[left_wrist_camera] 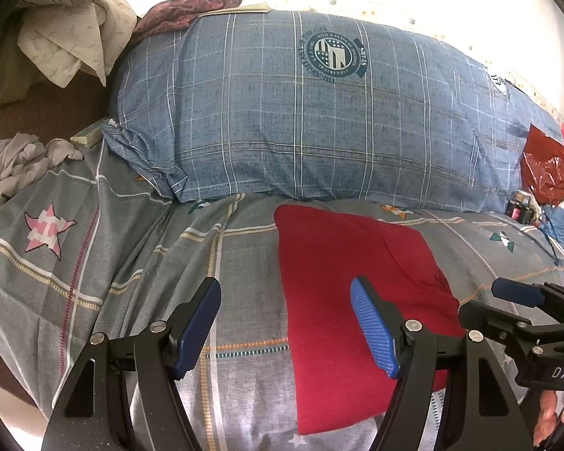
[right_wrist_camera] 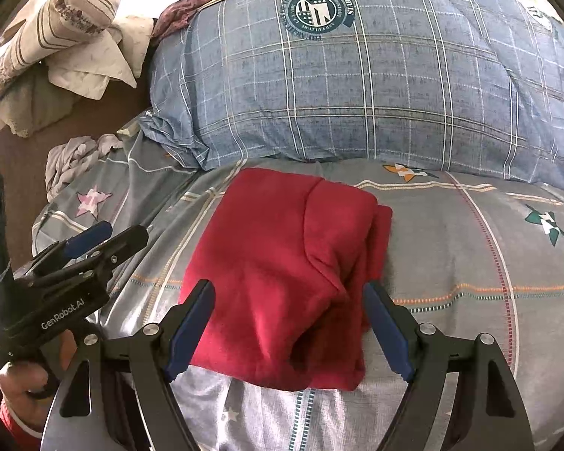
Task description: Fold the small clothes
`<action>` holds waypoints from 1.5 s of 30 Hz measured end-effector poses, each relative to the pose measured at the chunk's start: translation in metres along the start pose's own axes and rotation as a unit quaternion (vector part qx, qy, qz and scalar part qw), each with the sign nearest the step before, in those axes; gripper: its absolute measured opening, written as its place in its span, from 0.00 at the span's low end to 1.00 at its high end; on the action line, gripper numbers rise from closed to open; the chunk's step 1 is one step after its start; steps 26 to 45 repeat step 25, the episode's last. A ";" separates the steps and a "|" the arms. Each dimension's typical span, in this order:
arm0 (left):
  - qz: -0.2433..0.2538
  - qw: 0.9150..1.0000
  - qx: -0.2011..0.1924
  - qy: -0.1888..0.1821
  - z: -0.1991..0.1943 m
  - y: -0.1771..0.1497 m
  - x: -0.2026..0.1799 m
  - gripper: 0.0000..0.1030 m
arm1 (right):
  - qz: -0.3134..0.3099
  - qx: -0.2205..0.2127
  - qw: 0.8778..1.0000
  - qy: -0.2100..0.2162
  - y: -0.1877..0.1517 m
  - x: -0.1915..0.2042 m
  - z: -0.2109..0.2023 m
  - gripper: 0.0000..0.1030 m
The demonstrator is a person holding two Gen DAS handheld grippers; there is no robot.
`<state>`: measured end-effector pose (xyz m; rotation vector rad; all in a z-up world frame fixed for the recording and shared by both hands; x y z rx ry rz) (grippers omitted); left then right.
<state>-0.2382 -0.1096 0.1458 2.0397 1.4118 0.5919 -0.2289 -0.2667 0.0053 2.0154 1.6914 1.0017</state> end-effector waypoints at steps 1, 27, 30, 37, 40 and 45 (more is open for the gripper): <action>0.000 1.000 0.001 0.000 0.001 0.000 0.000 0.69 | 0.001 0.000 1.000 0.000 0.000 0.000 0.000 0.80; 0.009 1.000 0.004 0.000 0.018 -0.001 -0.010 0.69 | 0.009 0.014 1.000 -0.001 -0.004 -0.009 0.011 0.80; 0.009 1.000 0.004 0.000 0.018 -0.001 -0.010 0.69 | 0.009 0.014 1.000 -0.001 -0.004 -0.009 0.011 0.80; 0.009 1.000 0.004 0.000 0.018 -0.001 -0.010 0.69 | 0.009 0.014 1.000 -0.001 -0.004 -0.009 0.011 0.80; 0.009 1.000 0.004 0.000 0.018 -0.001 -0.010 0.69 | 0.009 0.014 1.000 -0.001 -0.004 -0.009 0.011 0.80; 0.009 1.000 0.004 0.000 0.018 -0.001 -0.010 0.69 | 0.009 0.014 1.000 -0.001 -0.004 -0.009 0.011 0.80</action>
Point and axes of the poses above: each gripper's, at about its wrist camera, not at the fingertips, and z roughly the way its jaws point, x to its left, y to its top, the point moved 9 cm from there along z, roughly the way its jaws point, and after that the axes turned 1 degree about y, right-handed, at the moved point
